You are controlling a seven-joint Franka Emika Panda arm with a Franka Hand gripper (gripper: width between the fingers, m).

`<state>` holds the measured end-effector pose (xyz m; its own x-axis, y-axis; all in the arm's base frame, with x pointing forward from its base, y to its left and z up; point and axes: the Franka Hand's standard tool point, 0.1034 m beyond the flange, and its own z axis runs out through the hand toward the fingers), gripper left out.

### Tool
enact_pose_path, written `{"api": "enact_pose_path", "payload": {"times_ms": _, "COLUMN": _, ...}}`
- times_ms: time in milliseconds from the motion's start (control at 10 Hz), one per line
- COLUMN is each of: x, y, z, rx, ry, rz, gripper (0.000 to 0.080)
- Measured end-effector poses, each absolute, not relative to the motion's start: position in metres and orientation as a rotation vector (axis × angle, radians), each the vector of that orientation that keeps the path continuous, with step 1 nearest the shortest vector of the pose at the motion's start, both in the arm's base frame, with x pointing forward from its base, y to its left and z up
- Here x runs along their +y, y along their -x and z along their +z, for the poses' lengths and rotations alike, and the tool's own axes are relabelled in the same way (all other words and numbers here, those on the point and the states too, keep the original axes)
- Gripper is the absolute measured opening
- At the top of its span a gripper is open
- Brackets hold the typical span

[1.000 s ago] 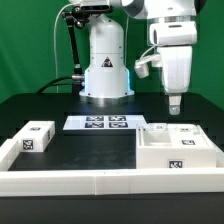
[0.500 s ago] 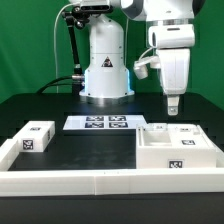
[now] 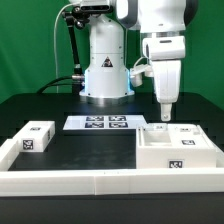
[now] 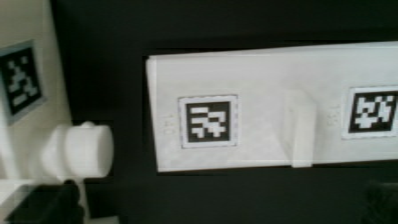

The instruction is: Assemble cabinet

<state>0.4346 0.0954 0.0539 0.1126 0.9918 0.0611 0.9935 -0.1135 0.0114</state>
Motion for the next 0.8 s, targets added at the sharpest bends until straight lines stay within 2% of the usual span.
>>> {"api": "enact_pose_path", "payload": {"times_ms": 100, "x": 0.095, "y": -0.424, "z": 0.048, "rx": -2.067, "ry": 2.314, "rz": -0.085, "gripper": 0.0797}}
{"api": "enact_pose_path", "payload": {"times_ms": 800, "x": 0.095, "y": -0.41, "z": 0.025, "rx": -2.028, "ry": 2.294, "rz": -0.034, "gripper": 0.0797}}
